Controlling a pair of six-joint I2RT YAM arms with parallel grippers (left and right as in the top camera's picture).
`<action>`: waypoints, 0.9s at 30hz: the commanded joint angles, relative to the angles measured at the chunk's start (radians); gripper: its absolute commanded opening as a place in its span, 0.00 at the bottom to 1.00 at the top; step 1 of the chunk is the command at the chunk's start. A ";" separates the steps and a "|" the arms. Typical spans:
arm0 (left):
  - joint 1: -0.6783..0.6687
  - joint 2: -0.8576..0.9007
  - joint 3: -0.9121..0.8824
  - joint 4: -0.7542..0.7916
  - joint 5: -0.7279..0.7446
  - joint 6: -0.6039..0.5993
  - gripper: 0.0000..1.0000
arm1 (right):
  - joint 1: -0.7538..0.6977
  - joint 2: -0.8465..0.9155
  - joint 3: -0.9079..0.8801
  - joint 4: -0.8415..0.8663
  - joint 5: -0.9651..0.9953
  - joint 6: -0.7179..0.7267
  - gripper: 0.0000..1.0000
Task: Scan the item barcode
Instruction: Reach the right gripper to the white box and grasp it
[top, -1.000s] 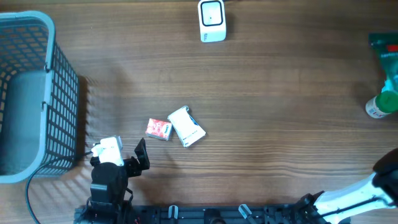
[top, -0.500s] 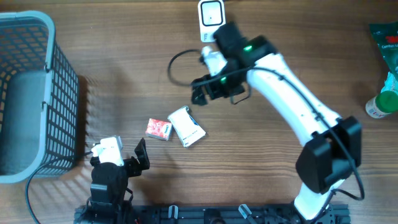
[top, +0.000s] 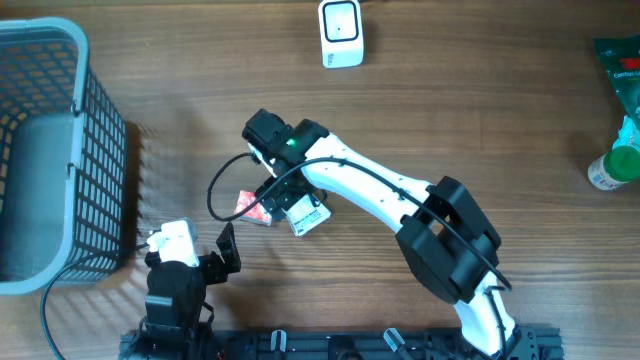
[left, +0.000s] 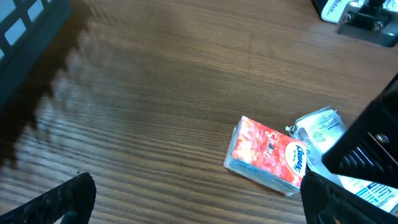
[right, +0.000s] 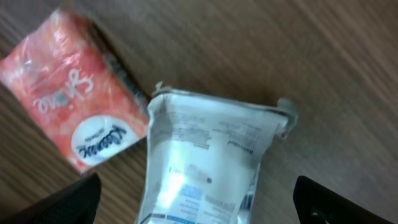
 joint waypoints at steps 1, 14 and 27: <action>0.006 -0.004 -0.006 0.003 -0.010 0.019 1.00 | -0.001 0.019 0.003 0.022 0.047 0.023 1.00; 0.006 -0.004 -0.006 0.003 -0.010 0.019 1.00 | -0.005 0.123 0.003 0.053 0.155 0.075 0.90; 0.006 -0.004 -0.006 0.003 -0.010 0.019 1.00 | -0.142 0.116 0.214 -0.245 -0.495 -0.012 0.47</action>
